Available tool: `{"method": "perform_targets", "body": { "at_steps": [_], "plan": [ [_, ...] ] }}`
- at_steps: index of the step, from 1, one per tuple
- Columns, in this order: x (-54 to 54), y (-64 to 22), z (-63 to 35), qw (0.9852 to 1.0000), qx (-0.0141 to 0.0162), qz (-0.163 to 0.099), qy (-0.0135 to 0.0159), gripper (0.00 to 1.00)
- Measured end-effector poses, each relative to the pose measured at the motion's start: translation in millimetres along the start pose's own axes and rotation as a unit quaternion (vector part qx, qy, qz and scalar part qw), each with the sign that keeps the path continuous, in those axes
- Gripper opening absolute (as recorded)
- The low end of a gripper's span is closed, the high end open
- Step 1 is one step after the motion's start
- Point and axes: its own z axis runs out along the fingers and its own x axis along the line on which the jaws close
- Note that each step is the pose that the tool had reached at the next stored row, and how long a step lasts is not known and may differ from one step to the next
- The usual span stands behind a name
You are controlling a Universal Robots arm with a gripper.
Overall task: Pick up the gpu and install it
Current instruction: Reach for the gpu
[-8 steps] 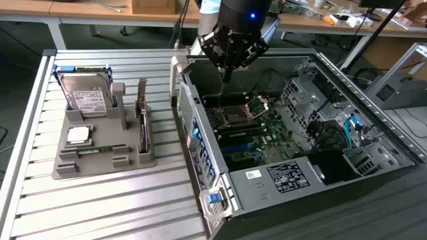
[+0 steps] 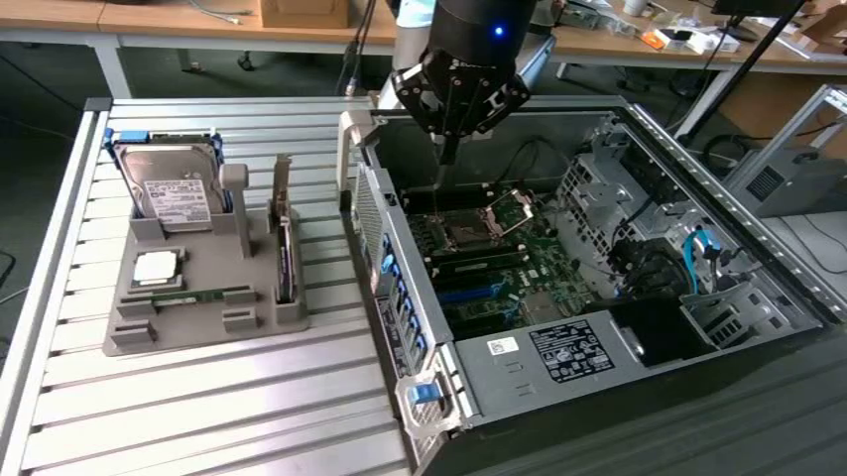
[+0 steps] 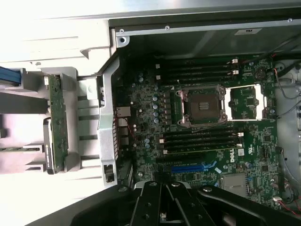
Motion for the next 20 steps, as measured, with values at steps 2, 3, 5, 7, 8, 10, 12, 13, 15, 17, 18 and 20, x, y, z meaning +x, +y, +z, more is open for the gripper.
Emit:
{"method": "perform_targets", "body": {
  "at_steps": [2, 3, 5, 7, 8, 10, 12, 13, 15, 17, 18, 20],
  "plan": [
    [0.5, 0.0, 0.0, 1.0, 0.0, 0.0, 0.0, 0.11],
    [0.7, 0.0, 0.0, 1.0, 0.0, 0.0, 0.0, 0.11],
    [1.5, -0.1, 0.0, 1.0, 0.0, 0.0, 0.0, 0.11],
    [1.6, -0.1, 0.0, 1.0, 0.0, 0.0, 0.0, 0.11],
    [2.0, -0.1, 0.0, 1.0, 0.0, 0.0, 0.0, 0.11],
    [2.4, -0.2, -0.1, 1.0, 0.0, 0.0, 0.0, 0.11],
    [7.3, -0.5, -0.2, 1.0, 0.0, 0.0, 0.0, 0.11],
    [7.4, -0.6, -0.2, 1.0, 0.0, 0.0, 0.0, 0.11],
    [7.8, -0.6, -0.2, 1.0, 0.0, 0.0, 0.0, 0.11],
    [8.5, -0.6, -0.2, 1.0, 0.0, 0.0, 0.0, 0.11],
    [8.7, -0.6, -0.2, 1.0, 0.0, 0.0, 0.0, 0.11],
    [9.1, -0.7, -0.3, 1.0, 0.0, 0.0, 0.0, 0.11]
  ]
}}
